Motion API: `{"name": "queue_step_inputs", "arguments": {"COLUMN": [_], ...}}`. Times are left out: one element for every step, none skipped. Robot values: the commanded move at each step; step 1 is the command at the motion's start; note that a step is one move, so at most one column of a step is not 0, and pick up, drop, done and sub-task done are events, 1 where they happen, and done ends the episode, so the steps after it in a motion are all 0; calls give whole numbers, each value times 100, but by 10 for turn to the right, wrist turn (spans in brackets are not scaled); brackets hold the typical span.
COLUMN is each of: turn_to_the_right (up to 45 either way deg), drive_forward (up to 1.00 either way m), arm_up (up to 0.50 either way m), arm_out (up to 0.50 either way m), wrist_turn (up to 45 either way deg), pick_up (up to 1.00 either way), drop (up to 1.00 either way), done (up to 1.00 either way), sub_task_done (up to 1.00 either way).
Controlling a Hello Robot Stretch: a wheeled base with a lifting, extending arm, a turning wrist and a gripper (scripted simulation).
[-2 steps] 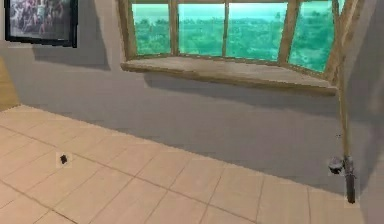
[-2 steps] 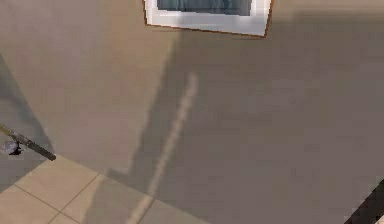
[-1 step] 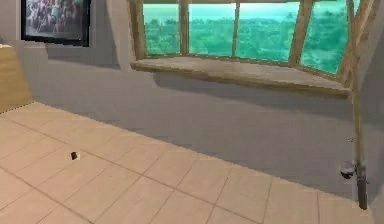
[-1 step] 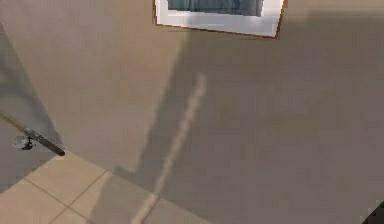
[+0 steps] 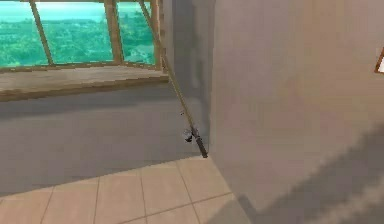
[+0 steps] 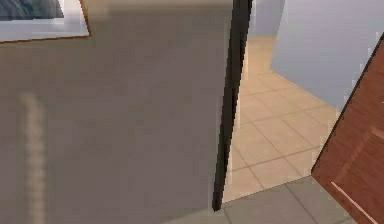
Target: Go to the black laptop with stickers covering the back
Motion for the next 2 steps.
{"name": "queue_step_inputs", "arguments": {"turn_to_the_right": [60,0], "drive_forward": [0,30], "arm_up": [0,0], "arm_out": [0,0], "wrist_turn": [0,0], "pick_up": [0,0], "drop": [0,0], "done": [0,0], "sub_task_done": [0,0]}}
